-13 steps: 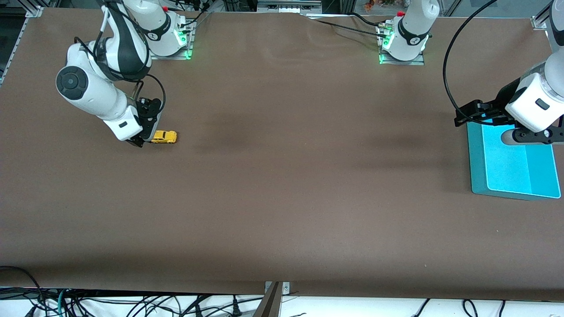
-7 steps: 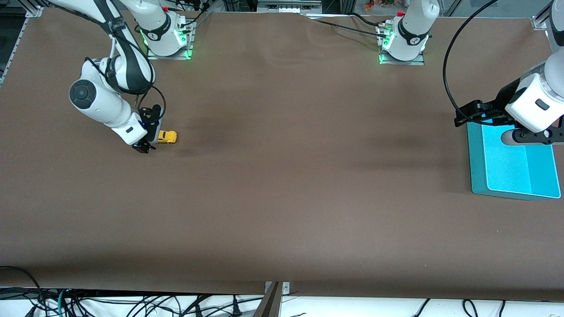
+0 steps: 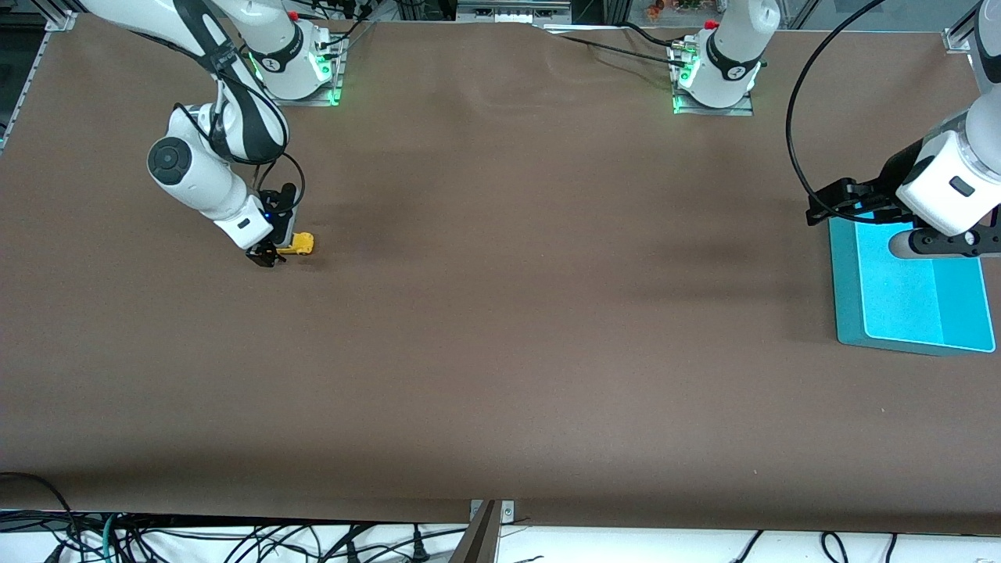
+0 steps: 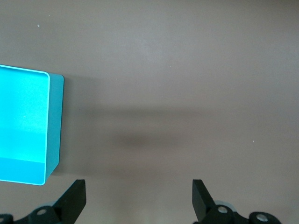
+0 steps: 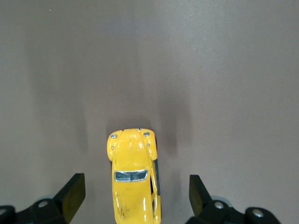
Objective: Wind and store yellow beetle car
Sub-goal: 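Close the right gripper around the yellow car's body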
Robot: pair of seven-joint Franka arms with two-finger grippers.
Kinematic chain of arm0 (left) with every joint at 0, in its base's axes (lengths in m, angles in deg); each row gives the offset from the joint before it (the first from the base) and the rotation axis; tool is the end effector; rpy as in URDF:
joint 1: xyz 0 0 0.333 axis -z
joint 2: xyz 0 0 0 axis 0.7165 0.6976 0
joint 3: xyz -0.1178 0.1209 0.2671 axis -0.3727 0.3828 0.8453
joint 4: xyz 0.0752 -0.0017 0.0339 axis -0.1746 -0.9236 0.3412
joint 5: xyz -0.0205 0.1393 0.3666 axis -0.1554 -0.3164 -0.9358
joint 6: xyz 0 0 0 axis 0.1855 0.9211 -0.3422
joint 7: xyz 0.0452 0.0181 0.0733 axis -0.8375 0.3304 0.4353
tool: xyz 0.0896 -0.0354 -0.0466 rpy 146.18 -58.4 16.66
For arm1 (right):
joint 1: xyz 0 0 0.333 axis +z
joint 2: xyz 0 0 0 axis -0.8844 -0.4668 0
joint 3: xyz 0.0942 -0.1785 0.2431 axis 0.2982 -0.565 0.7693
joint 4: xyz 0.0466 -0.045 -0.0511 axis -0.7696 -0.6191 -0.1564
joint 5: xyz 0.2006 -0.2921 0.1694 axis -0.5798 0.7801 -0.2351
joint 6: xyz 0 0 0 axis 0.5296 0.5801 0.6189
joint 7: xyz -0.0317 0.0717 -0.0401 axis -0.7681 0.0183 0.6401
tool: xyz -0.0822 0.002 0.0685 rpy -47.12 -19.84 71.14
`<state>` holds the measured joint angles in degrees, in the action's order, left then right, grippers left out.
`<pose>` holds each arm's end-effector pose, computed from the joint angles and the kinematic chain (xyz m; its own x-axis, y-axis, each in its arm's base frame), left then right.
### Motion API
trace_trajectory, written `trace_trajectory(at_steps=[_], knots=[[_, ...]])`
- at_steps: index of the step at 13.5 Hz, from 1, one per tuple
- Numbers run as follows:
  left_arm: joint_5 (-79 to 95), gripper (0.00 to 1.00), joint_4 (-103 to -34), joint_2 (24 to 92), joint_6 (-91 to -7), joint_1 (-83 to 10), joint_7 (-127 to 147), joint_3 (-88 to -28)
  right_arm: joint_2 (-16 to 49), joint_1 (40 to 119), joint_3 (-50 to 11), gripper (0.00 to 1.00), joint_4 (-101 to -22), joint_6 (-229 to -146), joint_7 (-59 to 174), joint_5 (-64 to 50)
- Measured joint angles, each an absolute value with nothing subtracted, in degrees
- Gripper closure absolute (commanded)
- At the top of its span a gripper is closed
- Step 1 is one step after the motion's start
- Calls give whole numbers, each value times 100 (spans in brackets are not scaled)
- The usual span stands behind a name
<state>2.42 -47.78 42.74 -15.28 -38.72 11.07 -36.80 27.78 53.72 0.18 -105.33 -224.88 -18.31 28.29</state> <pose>0.5943 -0.0525 0.5979 0.9911 0.0548 -0.1214 0.0586 -0.9979 0.0283 0.4677 0.0514 0.2068 0.0932 0.9938 0.0613 0.9952 -0.0911 -0.0364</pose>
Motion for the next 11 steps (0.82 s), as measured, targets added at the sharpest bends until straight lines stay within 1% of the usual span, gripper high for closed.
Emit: trace_trajectory(at_steps=[1,2,6,8,11], knots=[[242,0,-4778,4274,-1528,-3872,1107,-3680,2776,5363,18,18,-10572,-22553,-1852,2829],[242,0,-4778,4274,-1528,-3872,1107,-3680,2774,5352,18,27,-10626,-22628,-1873,2829],[242,0,-4778,4275,-1528,-3872,1107,-3680,2758,5312,18,67,-10809,-22854,-1924,2829],[242,0,-4778,4277,-1528,-3872,1107,-3680,2775,5307,18,84,-10811,-22898,-1963,2829],[242,0,-4778,4281,-1528,-3873,1107,-3679,2772,5307,18,84,-10811,-22900,-1988,2829]])
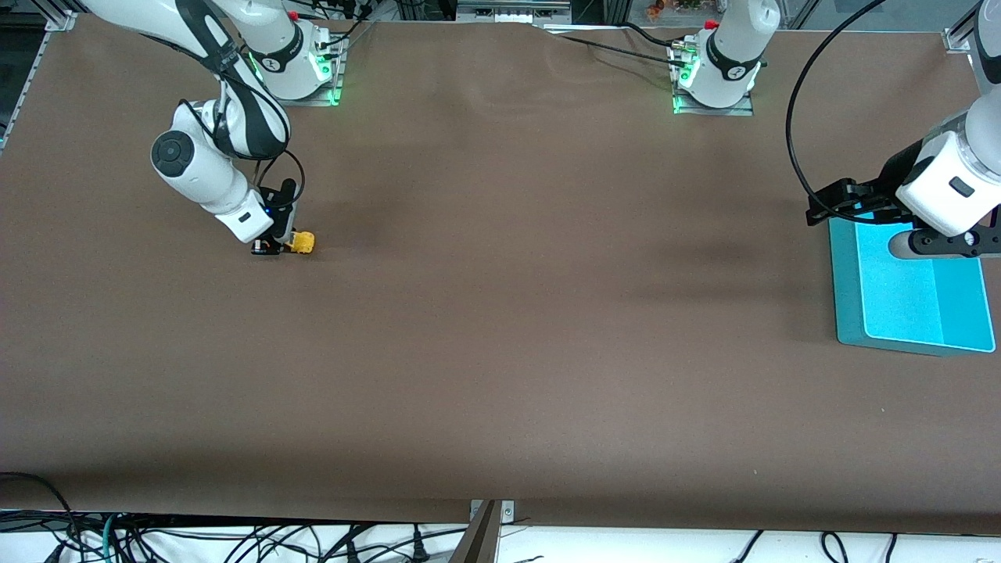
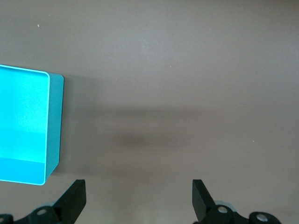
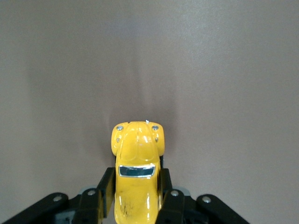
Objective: Wind and store yellow beetle car
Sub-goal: 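Close the right gripper around the yellow car's body, then lift the yellow car off the table with the right gripper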
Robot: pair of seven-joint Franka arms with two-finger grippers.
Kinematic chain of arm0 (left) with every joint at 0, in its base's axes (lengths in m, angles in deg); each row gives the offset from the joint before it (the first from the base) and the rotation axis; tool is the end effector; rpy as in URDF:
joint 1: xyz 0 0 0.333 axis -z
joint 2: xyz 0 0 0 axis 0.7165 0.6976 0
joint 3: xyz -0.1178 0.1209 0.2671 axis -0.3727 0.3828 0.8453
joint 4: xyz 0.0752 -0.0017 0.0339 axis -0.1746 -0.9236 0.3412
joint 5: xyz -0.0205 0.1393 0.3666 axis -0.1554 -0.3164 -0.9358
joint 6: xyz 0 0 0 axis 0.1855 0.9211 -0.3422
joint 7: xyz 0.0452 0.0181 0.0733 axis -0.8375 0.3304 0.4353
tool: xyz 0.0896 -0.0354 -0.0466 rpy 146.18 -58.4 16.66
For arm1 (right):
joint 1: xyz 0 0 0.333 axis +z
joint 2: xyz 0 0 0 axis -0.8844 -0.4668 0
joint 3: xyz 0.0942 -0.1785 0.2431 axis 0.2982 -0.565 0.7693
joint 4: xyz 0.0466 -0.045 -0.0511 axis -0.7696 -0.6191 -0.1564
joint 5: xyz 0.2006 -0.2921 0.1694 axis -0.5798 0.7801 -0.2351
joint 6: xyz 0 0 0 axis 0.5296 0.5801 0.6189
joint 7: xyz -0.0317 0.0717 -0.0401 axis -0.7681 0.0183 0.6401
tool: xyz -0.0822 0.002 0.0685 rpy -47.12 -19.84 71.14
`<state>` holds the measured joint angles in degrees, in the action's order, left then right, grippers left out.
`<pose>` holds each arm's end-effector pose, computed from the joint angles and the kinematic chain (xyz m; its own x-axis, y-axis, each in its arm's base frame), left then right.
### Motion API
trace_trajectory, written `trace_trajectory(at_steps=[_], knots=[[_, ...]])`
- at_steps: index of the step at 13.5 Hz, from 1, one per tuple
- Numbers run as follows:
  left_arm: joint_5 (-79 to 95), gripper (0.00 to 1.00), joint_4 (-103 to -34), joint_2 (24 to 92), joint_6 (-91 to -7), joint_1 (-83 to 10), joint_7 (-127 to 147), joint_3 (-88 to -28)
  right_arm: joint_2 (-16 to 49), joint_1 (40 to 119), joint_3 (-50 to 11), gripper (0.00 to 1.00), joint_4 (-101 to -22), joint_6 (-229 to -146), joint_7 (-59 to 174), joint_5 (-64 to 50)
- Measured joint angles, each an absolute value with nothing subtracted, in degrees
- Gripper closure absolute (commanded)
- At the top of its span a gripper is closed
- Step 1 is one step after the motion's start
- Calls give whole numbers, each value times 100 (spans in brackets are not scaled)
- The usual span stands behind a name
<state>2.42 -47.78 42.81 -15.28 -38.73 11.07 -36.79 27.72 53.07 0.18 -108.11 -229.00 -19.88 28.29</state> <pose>0.5946 -0.0523 0.5972 0.9909 0.0552 -0.1225 0.0590 -0.9979 0.0281 0.4554 0.0451 0.1971 0.0780 0.9949 0.0639 0.9969 -0.0774 -0.0124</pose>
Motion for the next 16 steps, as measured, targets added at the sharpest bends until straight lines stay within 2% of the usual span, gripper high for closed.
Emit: trace_trajectory(at_steps=[10,16], knots=[[242,0,-4778,4291,-1528,-3873,1107,-3680,2754,5280,108,84,-10846,-23038,-2504,2834],[242,0,-4778,4334,-1528,-3873,1107,-3680,2765,4771,-28,84,-10877,-23089,-3126,2833]])
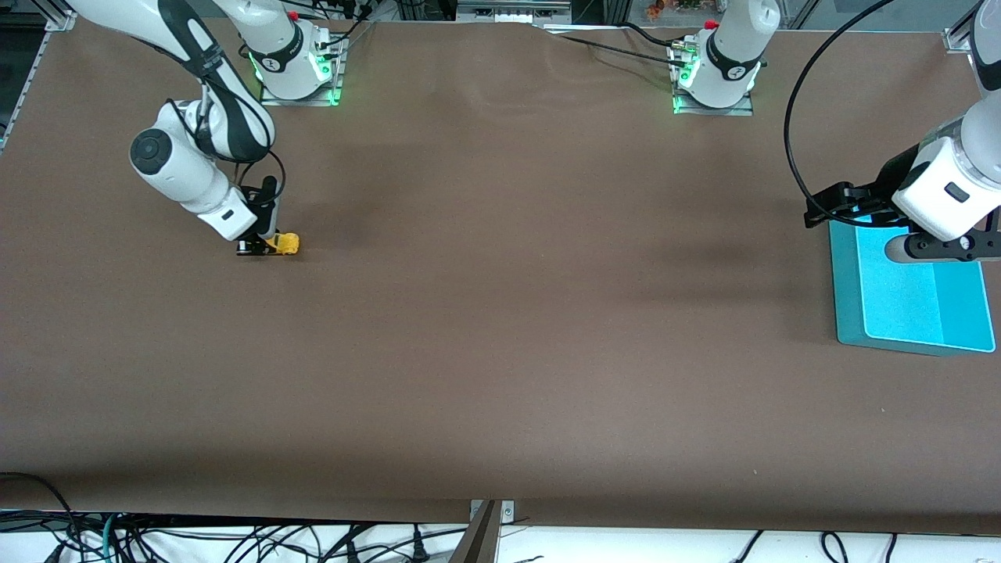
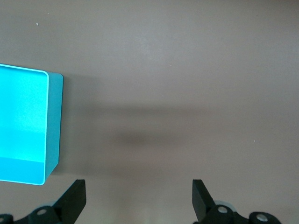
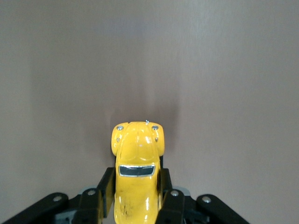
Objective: Wind and store yellow beetle car
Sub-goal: 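Lift the yellow car off the table with the right gripper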
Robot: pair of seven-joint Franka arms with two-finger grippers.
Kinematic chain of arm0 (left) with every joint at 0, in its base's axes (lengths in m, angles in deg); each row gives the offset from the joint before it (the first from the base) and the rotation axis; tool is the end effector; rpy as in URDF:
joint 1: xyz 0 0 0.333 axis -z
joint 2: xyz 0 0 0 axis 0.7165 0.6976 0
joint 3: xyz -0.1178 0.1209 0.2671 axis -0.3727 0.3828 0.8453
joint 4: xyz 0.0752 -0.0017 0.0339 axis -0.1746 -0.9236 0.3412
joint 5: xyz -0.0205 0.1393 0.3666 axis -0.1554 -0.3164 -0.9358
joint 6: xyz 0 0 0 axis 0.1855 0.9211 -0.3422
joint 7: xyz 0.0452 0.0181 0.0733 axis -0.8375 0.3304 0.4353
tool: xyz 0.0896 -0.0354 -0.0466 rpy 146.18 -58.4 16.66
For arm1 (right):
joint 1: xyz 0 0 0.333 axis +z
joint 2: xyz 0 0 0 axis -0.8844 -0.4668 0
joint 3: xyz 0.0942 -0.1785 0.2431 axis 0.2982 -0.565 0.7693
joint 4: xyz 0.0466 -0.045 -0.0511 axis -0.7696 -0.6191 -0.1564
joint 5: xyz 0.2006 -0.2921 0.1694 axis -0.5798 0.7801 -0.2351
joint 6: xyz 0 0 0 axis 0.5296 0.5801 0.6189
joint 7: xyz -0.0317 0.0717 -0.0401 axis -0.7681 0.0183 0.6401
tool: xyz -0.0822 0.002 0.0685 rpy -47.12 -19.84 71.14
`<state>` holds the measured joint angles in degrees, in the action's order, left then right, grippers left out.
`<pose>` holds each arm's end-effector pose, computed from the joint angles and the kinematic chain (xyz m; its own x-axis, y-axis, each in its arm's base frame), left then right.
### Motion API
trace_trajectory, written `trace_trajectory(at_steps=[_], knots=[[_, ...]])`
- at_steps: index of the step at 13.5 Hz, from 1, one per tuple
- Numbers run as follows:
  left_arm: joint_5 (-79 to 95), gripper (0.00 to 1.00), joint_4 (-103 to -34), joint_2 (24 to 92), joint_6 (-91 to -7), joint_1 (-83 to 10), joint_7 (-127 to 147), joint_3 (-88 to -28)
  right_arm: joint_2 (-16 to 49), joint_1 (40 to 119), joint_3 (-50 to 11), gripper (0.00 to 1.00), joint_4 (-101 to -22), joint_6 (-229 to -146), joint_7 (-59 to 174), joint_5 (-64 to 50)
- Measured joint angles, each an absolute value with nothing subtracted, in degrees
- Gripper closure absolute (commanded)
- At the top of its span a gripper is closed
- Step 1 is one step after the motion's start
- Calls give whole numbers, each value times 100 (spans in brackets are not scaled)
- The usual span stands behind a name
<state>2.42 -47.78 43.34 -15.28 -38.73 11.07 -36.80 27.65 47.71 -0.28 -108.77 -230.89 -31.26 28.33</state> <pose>0.5970 -0.0527 0.5917 0.9898 0.0551 -0.1316 0.0591 -0.9979 0.0264 0.4559 -0.0015 0.1957 -0.0197 0.9979 0.0618 0.9996 0.0185 0.0202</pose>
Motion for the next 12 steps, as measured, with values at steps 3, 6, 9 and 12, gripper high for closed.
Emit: trace_trajectory(at_steps=[3,6,9,12], knots=[[242,0,-4778,4341,-1528,-3873,1107,-3679,2774,4690,-274,84,-10875,-23121,-3636,2831],[242,0,-4778,4343,-1528,-3873,1107,-3680,2763,4495,-474,84,-10866,-23203,-4147,2830],[243,0,-4778,4344,-1528,-3873,1107,-3679,2737,4281,-627,83,-10840,-23288,-4547,2830],[328,0,-4778,4344,-1528,-3874,1107,-3679,2687,4075,-739,82,-10769,-23327,-4898,2830]])
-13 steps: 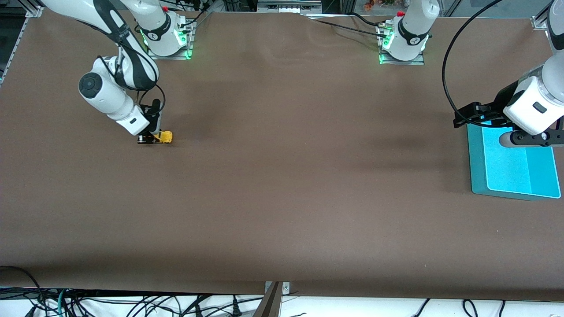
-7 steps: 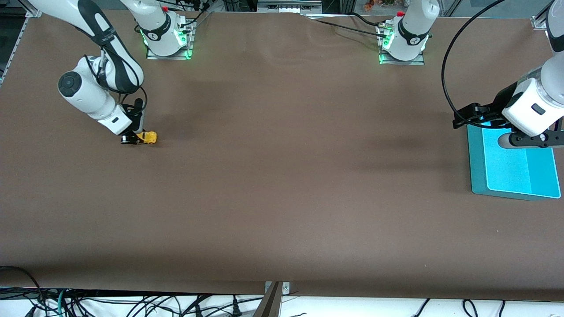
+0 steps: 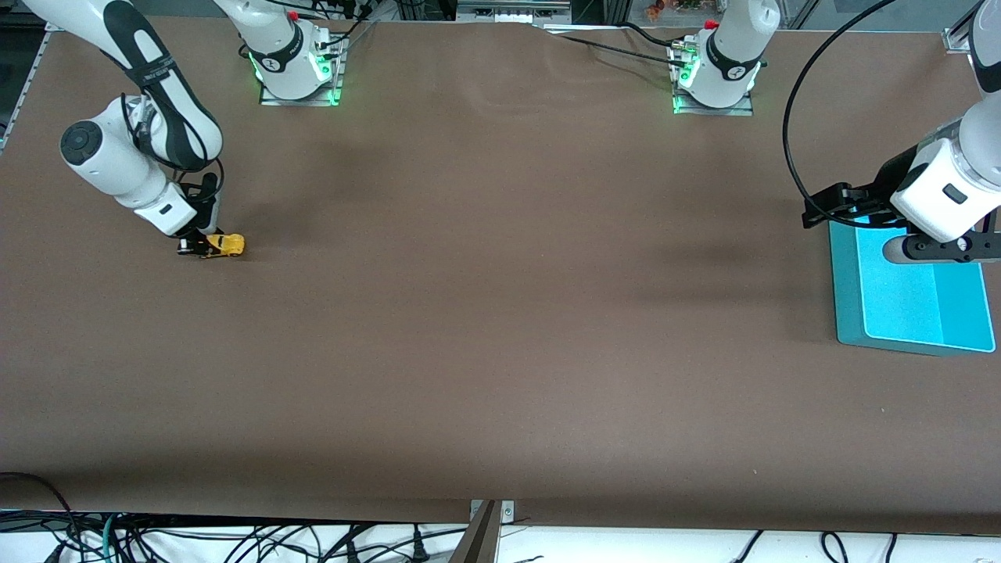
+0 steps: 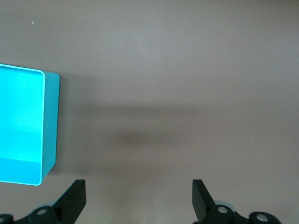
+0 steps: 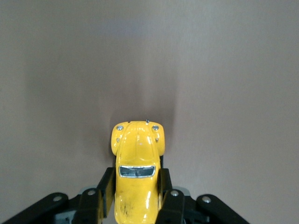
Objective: Wind and store yellow beetle car
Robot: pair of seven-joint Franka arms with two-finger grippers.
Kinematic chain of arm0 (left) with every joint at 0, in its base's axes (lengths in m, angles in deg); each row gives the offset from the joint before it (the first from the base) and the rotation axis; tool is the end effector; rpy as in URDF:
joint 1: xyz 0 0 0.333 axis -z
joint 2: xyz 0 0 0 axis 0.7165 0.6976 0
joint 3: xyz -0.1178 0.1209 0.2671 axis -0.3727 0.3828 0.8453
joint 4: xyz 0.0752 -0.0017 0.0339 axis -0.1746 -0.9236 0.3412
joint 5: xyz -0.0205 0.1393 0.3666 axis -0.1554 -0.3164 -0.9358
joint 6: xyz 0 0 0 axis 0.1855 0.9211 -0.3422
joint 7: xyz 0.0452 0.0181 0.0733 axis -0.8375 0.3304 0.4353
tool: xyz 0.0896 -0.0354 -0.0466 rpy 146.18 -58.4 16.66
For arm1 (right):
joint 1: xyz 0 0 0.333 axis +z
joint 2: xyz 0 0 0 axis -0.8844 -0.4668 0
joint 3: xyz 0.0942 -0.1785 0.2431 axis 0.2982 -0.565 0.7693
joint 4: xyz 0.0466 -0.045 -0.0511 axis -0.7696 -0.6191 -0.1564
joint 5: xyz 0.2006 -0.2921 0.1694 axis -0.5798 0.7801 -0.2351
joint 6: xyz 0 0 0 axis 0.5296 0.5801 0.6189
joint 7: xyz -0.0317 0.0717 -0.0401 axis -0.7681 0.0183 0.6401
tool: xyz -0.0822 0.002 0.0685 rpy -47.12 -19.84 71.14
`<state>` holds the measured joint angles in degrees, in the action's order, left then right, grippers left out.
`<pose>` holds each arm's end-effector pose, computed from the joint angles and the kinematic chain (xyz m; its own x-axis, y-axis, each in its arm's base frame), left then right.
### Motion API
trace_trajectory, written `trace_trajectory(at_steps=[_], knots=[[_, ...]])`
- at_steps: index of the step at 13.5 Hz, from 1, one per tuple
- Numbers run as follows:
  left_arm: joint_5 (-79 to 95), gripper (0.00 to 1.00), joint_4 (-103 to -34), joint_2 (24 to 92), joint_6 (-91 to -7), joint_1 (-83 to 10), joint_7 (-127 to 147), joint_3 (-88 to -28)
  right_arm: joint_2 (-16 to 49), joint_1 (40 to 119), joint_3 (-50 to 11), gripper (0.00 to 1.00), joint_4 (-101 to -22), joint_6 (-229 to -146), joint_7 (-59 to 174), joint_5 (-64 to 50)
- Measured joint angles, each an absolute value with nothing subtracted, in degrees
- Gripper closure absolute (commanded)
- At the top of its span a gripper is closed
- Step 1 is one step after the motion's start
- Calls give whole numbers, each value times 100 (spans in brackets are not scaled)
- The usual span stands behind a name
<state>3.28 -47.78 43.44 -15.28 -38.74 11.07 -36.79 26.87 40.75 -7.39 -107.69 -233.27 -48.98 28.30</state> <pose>0.5974 -0.0543 0.5907 0.9894 0.0536 -0.1352 0.0596 -0.9974 0.0410 0.4508 -0.1172 0.1970 -0.0843 0.9963 0.0149 0.9941 0.0831 0.0694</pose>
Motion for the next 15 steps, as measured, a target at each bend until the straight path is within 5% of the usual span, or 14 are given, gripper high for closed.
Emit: trace_trajectory(at_steps=[7,11,13,15], knots=[[367,0,-4778,4344,-1528,-3875,1107,-3672,2639,3959,-802,68,-10697,-23323,-5009,2819],[368,0,-4778,4344,-1528,-3874,1107,-3672,2608,3957,-804,36,-10691,-23327,-5010,2819],[368,0,-4778,4344,-1528,-3875,1107,-3672,2543,3944,-814,0,-10669,-23288,-5018,2819],[368,0,-4778,4345,-1528,-3875,1107,-3671,2352,3929,-816,0,-10627,-23241,-5045,2819]])
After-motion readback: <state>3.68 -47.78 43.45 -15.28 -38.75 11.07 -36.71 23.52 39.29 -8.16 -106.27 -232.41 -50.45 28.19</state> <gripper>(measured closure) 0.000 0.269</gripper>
